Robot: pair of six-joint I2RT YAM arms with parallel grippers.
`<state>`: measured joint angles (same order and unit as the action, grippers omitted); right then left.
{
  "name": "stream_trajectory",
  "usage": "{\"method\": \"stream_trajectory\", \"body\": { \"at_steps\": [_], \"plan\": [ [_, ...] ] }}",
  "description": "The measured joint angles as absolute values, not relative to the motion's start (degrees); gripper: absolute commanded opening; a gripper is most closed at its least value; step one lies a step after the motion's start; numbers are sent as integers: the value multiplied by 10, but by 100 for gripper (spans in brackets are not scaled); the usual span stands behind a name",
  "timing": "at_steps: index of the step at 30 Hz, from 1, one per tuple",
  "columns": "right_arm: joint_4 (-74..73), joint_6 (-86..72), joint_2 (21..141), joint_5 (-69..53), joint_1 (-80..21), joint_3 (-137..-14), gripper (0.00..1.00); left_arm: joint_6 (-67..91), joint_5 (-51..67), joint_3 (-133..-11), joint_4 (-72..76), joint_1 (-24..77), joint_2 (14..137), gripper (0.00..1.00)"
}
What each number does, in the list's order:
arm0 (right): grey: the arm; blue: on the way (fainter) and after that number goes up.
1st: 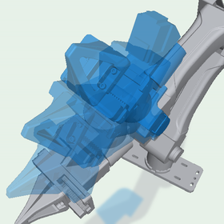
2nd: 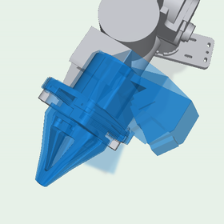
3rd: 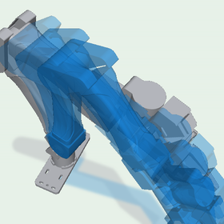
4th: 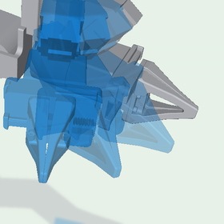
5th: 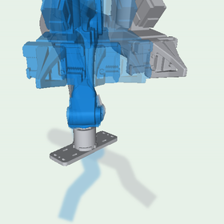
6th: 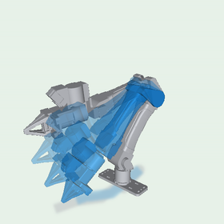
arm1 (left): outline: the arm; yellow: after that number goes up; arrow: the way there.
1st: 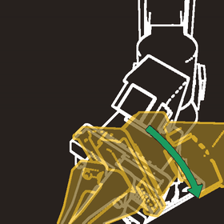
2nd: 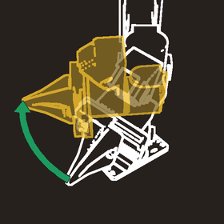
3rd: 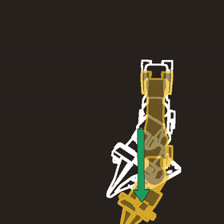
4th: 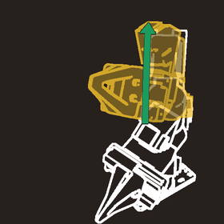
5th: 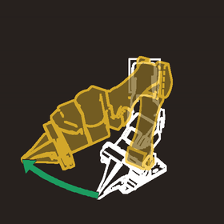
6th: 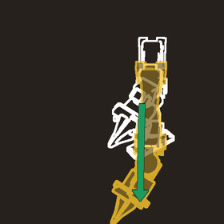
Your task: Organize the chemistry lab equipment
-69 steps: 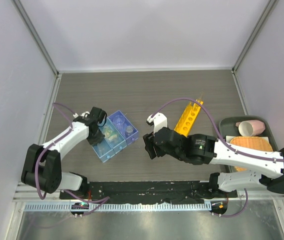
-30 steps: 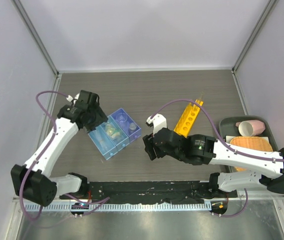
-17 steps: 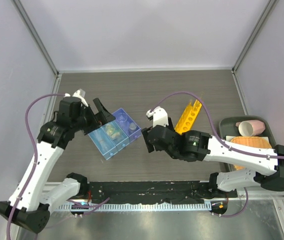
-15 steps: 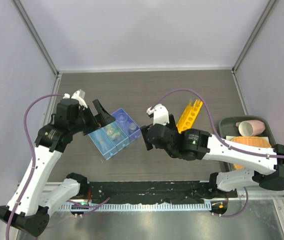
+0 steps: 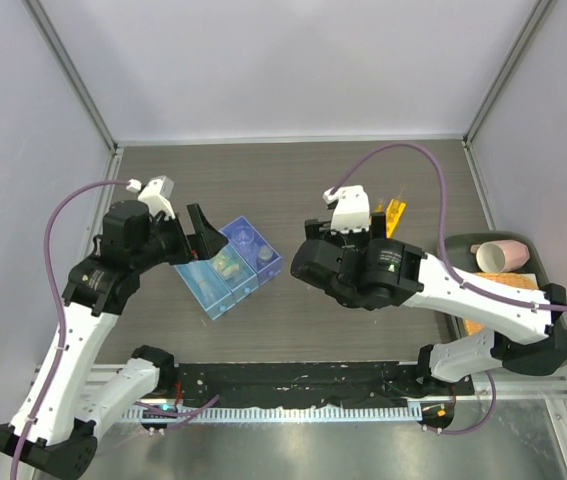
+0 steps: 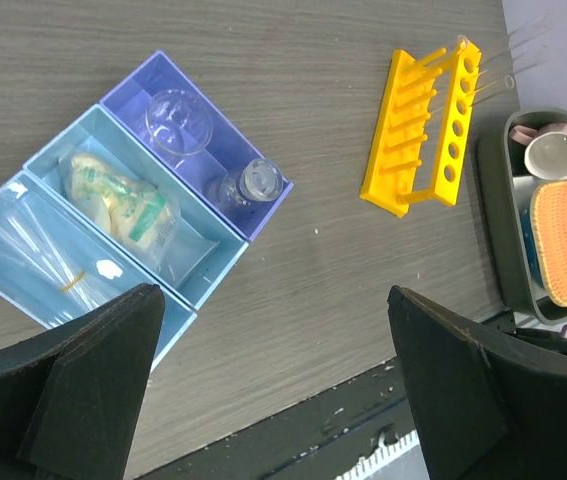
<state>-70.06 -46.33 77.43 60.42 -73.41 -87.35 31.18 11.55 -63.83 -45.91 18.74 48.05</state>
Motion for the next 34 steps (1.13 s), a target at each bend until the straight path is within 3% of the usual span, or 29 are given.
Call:
{"method": "stream_trajectory", "body": {
  "at_steps": [7,15,23,34],
  "plan": [
    [-760,-541,775,681,-734,-933,94,287,116,-636,-443,187,483,100],
    [-770,-502,774,754,-734,-1000,95,269,96,-636,-428,187,494,100],
    [-738,-429,775,822,-730,-990,95,264,37,-646,-417,187,501,100],
    [-618,-323,749,828,-701,-922,96,263,-18,-667,-403,187,502,100]
  ]
}}
